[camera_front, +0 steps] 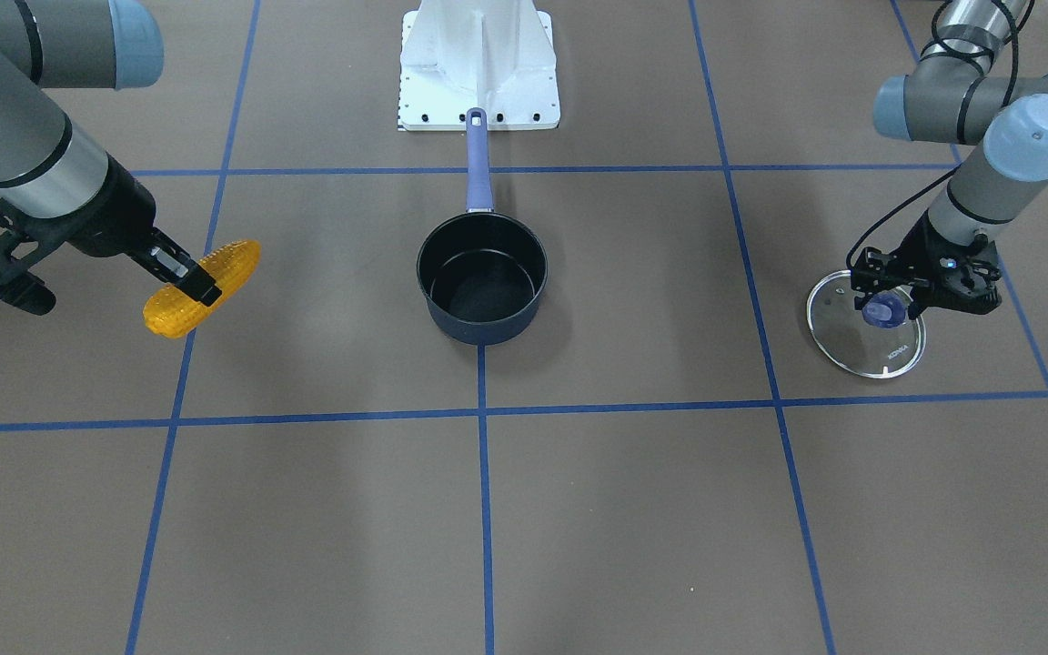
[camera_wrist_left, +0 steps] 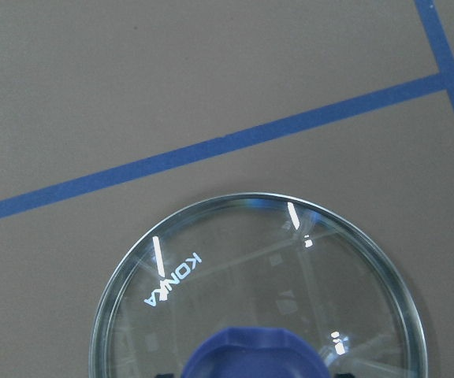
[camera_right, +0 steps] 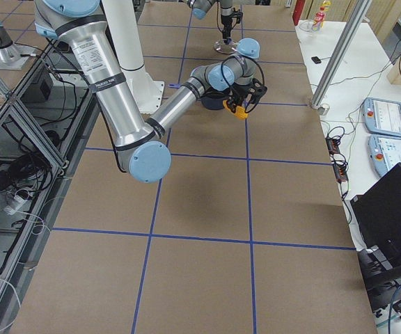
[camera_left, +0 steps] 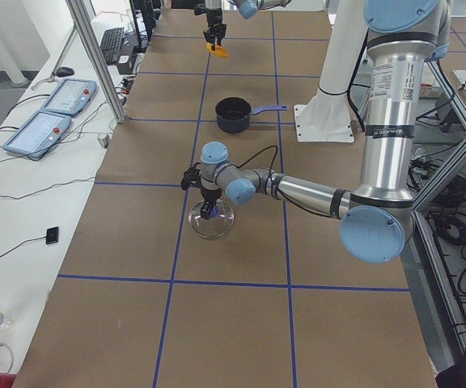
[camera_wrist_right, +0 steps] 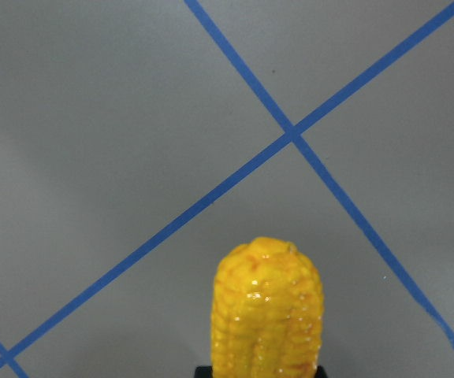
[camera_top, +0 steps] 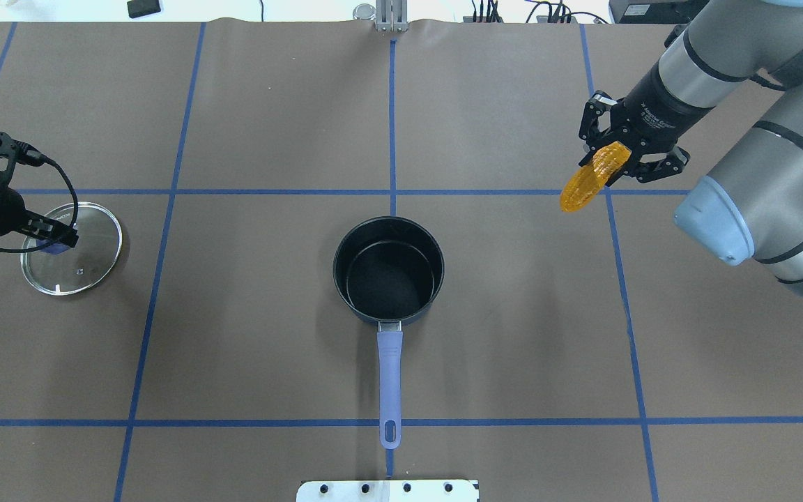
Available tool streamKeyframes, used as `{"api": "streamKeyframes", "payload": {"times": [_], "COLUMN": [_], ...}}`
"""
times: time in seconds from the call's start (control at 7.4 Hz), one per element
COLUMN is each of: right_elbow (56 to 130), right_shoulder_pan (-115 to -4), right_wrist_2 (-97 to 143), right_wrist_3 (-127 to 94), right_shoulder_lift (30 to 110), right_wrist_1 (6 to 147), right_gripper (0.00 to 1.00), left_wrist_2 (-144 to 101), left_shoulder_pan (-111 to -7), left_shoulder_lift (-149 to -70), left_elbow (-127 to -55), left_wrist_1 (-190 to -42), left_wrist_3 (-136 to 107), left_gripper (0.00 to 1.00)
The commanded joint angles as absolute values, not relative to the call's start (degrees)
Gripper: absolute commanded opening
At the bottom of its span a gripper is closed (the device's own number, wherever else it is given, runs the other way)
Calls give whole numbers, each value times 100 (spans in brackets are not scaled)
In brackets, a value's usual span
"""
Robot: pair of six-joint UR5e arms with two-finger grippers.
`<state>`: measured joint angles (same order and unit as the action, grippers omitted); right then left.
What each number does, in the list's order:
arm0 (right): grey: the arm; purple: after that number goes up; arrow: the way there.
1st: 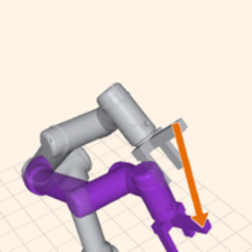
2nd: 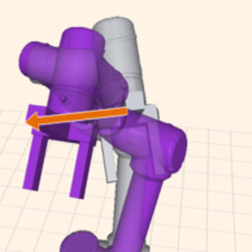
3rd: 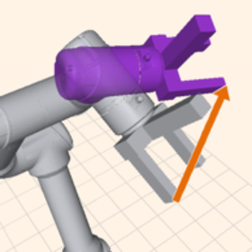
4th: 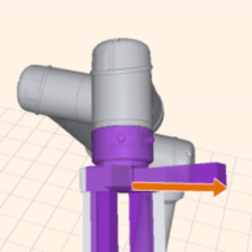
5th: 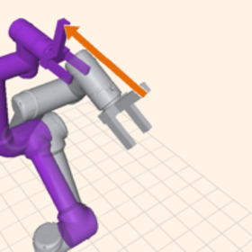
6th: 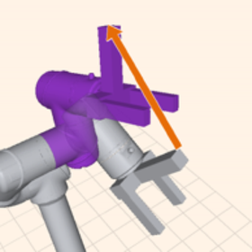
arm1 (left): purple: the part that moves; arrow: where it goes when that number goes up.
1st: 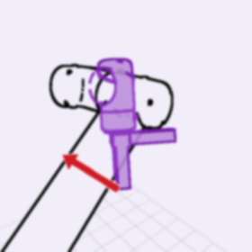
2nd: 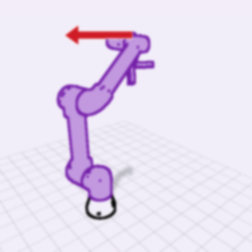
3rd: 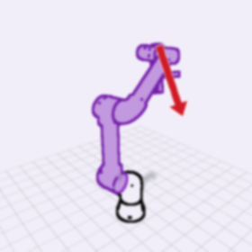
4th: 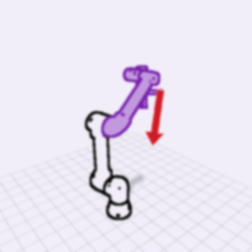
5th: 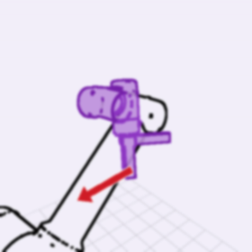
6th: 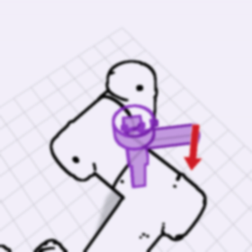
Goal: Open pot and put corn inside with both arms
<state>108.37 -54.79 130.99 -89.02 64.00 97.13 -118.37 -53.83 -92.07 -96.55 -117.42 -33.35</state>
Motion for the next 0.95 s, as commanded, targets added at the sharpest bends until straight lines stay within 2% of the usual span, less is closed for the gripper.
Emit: {"api": "streamKeyframes", "payload": {"times": [0.0,0.41,0.81], "right_elbow": [10942,10951,10881], "right_shoulder_pan": [-5222,-4301,-3464], "right_wrist_2": [13035,12342,11813], "right_wrist_3": [-9428,-10307,-10484], "right_shoulder_lift": [6189,5679,5213], "right_wrist_1": [9712,9721,9826], "right_gripper": [26,26,26], "left_wrist_2": [-12266,-13848,-14186], "left_shoulder_pan": [-5746,-6975,-7986], "left_shoulder_lift": [-9307,-9360,-9378], "left_elbow": [-9694,-9756,-9765], "left_wrist_1": [-11672,-11453,-10174], "left_wrist_3": [-3331,-3105,-1123], "left_gripper": [94,97,97]}}
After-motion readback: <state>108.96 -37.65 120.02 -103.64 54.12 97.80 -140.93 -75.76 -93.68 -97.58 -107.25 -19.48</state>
